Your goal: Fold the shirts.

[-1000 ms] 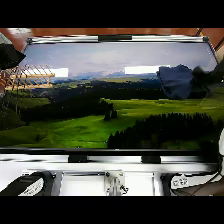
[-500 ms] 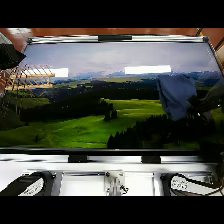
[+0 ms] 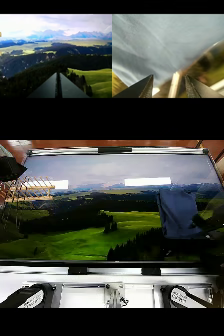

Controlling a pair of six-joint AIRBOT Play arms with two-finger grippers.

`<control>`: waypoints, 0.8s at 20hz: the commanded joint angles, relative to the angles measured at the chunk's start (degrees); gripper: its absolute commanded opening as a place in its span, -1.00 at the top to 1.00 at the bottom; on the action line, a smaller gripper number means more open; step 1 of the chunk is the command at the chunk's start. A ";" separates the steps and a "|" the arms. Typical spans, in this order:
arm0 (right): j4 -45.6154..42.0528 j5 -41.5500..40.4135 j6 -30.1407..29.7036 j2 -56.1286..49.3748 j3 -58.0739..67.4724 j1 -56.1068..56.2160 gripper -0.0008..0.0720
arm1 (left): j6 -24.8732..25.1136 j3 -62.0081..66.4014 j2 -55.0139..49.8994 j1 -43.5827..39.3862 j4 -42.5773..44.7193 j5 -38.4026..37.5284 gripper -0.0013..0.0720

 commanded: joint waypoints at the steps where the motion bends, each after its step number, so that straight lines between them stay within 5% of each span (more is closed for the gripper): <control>1: -14.34 -6.01 -6.16 5.49 9.88 -0.85 -0.44 | 1.97 0.02 -1.09 0.02 -0.20 0.00 0.86; 5: -0.09 11.69 -9.18 6.86 23.45 4.48 -0.43 | 8.59 0.13 -6.40 -3.02 1.31 -0.94 0.87; 8: 3.19 15.82 -11.17 3.17 26.16 21.92 -0.43 | 7.32 0.13 -14.51 -11.13 16.55 -10.27 0.87; 9: 1.40 11.32 -10.19 0.52 26.67 27.34 -0.45 | 6.23 0.13 -17.33 -13.20 20.63 -14.45 0.58; 10: 0.94 5.57 -9.35 -2.71 27.08 31.58 -0.64 | 4.09 0.13 -19.82 -14.69 22.64 -17.99 -0.41; 11: 1.49 0.76 -9.29 -5.51 27.36 33.99 -0.64 | 2.05 0.11 -21.31 -15.28 22.73 -19.58 -0.81; 16: 0.74 -8.68 -14.45 -9.60 27.43 37.77 -0.64 | 0.79 0.02 -21.70 -15.72 22.73 -17.22 -0.80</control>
